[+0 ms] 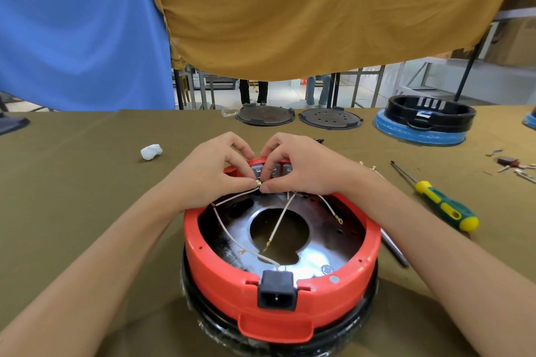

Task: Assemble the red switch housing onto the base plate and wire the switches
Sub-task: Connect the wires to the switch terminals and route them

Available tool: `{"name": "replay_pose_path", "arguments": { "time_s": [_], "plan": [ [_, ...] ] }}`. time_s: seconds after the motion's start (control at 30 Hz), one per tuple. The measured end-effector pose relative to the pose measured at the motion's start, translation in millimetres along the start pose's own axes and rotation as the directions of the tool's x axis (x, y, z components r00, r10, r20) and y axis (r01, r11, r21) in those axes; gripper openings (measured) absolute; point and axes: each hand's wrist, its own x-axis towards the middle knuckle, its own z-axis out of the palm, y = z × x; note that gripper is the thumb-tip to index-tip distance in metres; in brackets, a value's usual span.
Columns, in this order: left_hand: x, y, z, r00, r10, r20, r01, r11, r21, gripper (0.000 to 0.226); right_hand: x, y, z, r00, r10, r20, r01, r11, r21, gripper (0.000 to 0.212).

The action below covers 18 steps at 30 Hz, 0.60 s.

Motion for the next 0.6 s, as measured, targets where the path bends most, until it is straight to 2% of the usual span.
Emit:
{"name": "replay_pose_path", "arguments": {
  "time_s": [0.23,0.6],
  "plan": [
    [-0.4,-0.6,-0.5,1.000,-0.015,0.010,0.016,0.998,-0.061,0.006,-1.1,-0.3,-0.5,1.000,-0.009,-0.003,0.009,1.000,0.017,0.006],
    [-0.3,-2.2,0.8,1.000,-0.004,0.027,0.005,0.999,-0.036,0.006,-0.2,1.9,0.7,1.000,0.001,-0.011,-0.001,1.000,0.019,0.008]
  ]
}}
